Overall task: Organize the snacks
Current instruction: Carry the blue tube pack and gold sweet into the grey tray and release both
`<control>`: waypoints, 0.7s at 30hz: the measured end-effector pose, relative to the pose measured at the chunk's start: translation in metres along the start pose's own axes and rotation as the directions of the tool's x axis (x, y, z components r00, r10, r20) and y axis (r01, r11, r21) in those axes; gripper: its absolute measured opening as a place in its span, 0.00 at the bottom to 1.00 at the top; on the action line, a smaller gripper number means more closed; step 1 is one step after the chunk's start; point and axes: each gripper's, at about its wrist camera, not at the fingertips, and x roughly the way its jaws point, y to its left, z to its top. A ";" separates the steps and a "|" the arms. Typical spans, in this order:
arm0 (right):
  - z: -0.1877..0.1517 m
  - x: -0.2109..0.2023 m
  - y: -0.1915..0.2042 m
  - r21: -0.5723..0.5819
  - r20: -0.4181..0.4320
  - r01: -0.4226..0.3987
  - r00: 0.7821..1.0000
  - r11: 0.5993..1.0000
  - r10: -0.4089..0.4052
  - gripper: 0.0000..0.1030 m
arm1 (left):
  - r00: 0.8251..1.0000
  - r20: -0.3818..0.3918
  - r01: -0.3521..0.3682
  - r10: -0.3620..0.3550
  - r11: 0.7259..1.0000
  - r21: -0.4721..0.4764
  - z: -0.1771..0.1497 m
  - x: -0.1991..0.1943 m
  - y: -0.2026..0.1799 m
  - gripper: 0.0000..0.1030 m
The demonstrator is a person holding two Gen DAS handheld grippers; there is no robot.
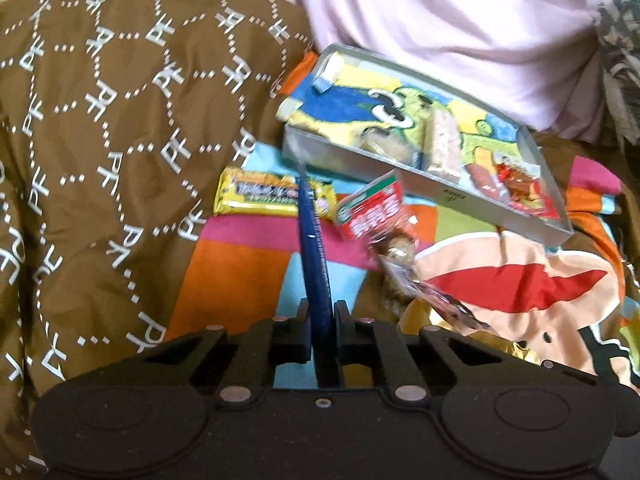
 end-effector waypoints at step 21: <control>0.027 -0.020 -0.049 0.121 0.298 0.253 0.913 0.960 -0.278 0.18 | 0.993 0.115 0.025 -0.028 0.999 0.025 0.068 0.006 -0.056 0.09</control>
